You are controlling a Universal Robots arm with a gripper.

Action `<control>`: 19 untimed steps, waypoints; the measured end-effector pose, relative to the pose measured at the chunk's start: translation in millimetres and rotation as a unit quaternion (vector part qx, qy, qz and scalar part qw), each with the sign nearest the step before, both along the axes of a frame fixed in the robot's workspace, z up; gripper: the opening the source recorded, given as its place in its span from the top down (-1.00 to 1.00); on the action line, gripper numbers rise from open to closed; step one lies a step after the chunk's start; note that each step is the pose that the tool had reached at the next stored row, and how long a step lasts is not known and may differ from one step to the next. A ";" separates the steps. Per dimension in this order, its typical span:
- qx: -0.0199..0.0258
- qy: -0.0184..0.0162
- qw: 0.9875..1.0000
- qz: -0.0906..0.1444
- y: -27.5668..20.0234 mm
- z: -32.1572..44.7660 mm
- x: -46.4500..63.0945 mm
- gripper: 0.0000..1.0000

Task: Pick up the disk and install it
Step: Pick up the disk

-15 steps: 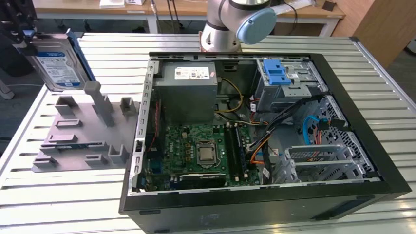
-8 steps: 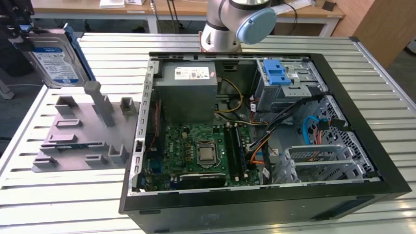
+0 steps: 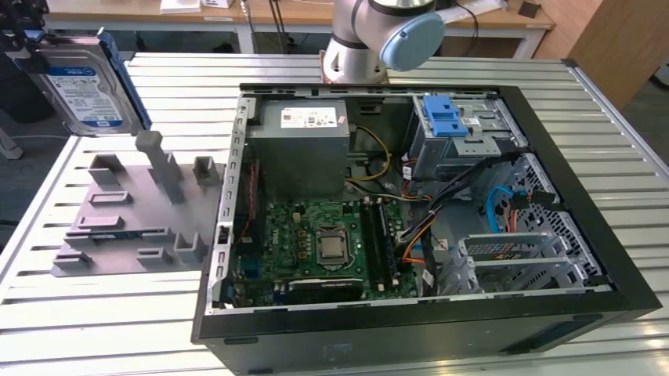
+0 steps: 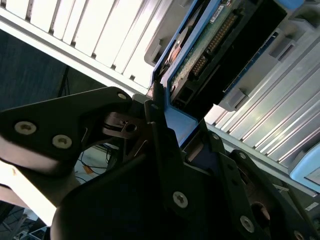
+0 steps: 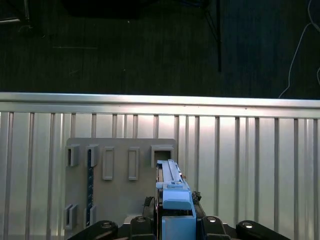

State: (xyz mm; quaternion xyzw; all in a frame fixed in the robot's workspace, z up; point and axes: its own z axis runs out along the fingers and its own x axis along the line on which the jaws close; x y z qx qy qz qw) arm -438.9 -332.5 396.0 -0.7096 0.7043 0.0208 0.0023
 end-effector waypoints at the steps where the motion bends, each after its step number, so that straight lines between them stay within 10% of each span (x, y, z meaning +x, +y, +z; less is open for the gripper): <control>1: 0.000 0.000 1.000 0.000 0.0 1.0 0.0 0.26; 19: 0.005 0.000 1.000 0.000 0.0 19.7 0.0 0.26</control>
